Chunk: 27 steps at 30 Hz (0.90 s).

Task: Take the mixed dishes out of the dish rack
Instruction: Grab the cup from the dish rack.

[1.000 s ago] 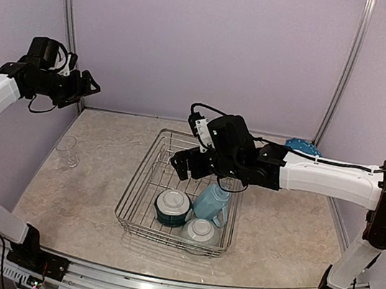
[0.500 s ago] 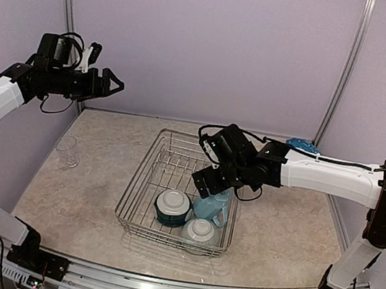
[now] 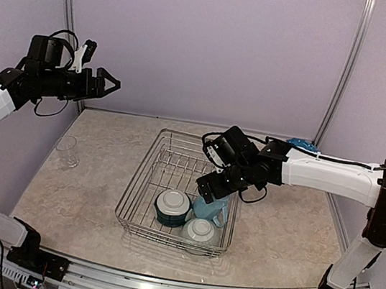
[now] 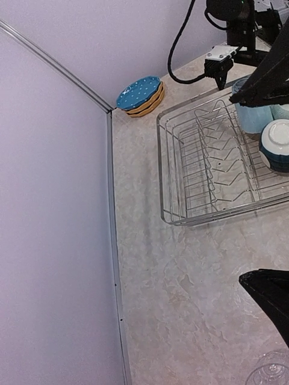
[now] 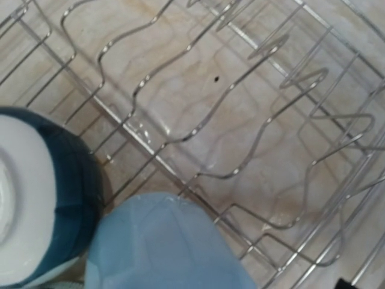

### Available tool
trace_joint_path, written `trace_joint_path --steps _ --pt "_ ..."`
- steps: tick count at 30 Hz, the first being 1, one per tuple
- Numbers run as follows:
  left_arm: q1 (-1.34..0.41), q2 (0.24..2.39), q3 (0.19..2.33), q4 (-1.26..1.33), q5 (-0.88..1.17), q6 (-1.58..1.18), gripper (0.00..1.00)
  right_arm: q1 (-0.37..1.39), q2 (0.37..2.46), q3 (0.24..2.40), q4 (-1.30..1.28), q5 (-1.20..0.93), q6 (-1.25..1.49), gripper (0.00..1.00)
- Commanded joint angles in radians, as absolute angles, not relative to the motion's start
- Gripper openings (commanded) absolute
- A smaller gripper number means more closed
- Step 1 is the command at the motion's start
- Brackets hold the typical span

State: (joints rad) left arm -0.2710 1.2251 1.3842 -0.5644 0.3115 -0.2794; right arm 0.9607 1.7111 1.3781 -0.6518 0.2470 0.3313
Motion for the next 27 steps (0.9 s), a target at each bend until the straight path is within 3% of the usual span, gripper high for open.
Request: trace_joint_path --steps 1,9,27 --pt "-0.272 1.22 1.375 -0.551 0.326 -0.263 0.89 0.947 1.74 1.346 -0.661 0.209 0.348 1.0" --pt "-0.281 1.232 1.38 -0.558 0.341 -0.267 0.89 0.93 1.743 1.29 -0.598 0.145 0.341 0.99" --pt "-0.296 1.238 1.377 -0.557 0.349 -0.271 0.89 0.925 1.749 1.329 -0.588 0.12 0.341 0.61"
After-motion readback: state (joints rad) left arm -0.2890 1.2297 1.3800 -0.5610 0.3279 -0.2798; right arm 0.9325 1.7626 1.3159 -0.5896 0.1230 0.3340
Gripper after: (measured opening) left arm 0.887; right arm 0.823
